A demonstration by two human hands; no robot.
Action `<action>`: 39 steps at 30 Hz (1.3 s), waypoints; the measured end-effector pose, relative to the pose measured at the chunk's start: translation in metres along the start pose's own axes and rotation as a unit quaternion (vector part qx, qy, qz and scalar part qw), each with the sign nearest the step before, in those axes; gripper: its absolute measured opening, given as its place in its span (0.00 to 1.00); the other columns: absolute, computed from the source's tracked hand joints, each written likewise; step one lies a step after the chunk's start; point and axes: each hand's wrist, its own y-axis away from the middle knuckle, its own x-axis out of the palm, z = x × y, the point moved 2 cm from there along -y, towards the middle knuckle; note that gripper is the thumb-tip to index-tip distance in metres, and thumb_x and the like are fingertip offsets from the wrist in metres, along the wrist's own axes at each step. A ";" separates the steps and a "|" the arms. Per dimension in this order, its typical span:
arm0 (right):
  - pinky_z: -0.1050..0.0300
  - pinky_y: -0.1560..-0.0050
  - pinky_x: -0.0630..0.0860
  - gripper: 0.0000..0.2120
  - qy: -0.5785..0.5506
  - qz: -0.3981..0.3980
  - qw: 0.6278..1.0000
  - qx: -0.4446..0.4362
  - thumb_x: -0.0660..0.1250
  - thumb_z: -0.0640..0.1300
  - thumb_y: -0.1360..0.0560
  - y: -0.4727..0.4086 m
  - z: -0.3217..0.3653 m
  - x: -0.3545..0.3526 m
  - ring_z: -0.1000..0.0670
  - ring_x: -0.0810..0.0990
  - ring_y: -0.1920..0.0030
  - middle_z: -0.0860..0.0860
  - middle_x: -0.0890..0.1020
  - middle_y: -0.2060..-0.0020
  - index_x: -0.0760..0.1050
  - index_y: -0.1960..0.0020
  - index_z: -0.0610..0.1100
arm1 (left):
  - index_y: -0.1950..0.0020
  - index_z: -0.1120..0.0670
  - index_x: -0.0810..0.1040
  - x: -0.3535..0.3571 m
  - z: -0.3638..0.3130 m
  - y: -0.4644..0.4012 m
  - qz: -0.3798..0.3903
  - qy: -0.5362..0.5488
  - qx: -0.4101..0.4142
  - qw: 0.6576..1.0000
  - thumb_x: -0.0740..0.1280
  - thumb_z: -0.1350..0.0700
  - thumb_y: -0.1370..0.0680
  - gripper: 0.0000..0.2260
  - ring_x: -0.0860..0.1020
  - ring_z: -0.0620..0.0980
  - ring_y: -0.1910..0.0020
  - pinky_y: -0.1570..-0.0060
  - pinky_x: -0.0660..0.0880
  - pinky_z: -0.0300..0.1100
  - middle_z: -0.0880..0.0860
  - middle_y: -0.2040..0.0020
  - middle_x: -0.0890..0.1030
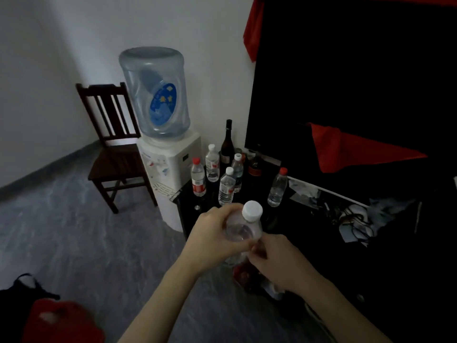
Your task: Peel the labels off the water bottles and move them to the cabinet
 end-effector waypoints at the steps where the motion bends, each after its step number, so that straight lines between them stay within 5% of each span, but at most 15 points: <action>1: 0.66 0.66 0.69 0.07 0.001 -0.005 1.000 0.014 0.65 0.58 0.29 -0.010 -0.002 -0.001 0.61 0.79 0.65 0.63 0.79 0.67 0.71 0.64 0.60 | 0.35 0.40 0.77 0.001 0.006 -0.012 0.006 -0.011 0.008 1.000 0.79 0.41 0.34 0.28 0.79 0.39 0.46 0.48 0.79 0.37 0.41 0.46 0.82; 4: 0.66 0.68 0.66 0.12 -0.006 -0.021 0.999 0.033 0.67 0.52 0.26 -0.034 -0.008 -0.005 0.63 0.77 0.67 0.69 0.78 0.68 0.68 0.66 0.61 | 0.36 0.39 0.77 0.004 0.017 -0.044 0.021 -0.010 0.024 0.999 0.78 0.41 0.33 0.26 0.78 0.35 0.48 0.54 0.72 0.27 0.34 0.50 0.80; 10: 0.58 0.63 0.75 0.07 -0.004 -0.039 0.995 0.097 0.65 0.53 0.25 -0.076 -0.035 -0.016 0.56 0.80 0.63 0.55 0.79 0.65 0.70 0.61 0.56 | 0.35 0.38 0.76 0.028 0.051 -0.102 0.056 0.067 0.017 0.996 0.80 0.44 0.33 0.27 0.81 0.39 0.43 0.45 0.81 0.45 0.38 0.43 0.82; 16: 0.46 0.57 0.81 0.06 -0.007 -0.050 0.988 0.145 0.65 0.54 0.26 -0.118 -0.081 -0.028 0.53 0.81 0.62 0.52 0.81 0.62 0.72 0.57 0.52 | 0.38 0.36 0.75 0.067 0.082 -0.161 0.100 0.080 -0.002 0.992 0.80 0.43 0.32 0.26 0.81 0.39 0.42 0.45 0.81 0.43 0.37 0.44 0.82; 26: 0.60 0.67 0.73 0.15 -0.061 -0.039 0.971 0.228 0.56 0.65 0.36 -0.195 -0.165 -0.026 0.56 0.78 0.65 0.53 0.79 0.66 0.67 0.63 0.54 | 0.42 0.42 0.75 0.128 0.134 -0.257 0.221 0.030 -0.010 0.975 0.82 0.48 0.34 0.25 0.81 0.40 0.46 0.50 0.81 0.44 0.41 0.47 0.82; 31: 0.50 0.57 0.80 0.09 -0.082 -0.006 0.952 0.294 0.66 0.56 0.28 -0.229 -0.192 -0.012 0.51 0.82 0.59 0.52 0.82 0.60 0.72 0.58 0.51 | 0.43 0.50 0.76 0.153 0.164 -0.283 0.263 0.018 -0.010 0.965 0.81 0.53 0.34 0.23 0.81 0.44 0.47 0.48 0.79 0.48 0.45 0.48 0.82; 39: 0.55 0.59 0.77 0.10 -0.100 -0.001 0.925 0.367 0.65 0.52 0.26 -0.260 -0.228 0.019 0.49 0.83 0.56 0.52 0.82 0.57 0.77 0.50 0.48 | 0.41 0.53 0.75 0.192 0.206 -0.301 0.322 0.004 -0.045 0.946 0.79 0.53 0.34 0.24 0.79 0.48 0.45 0.45 0.77 0.50 0.48 0.45 0.80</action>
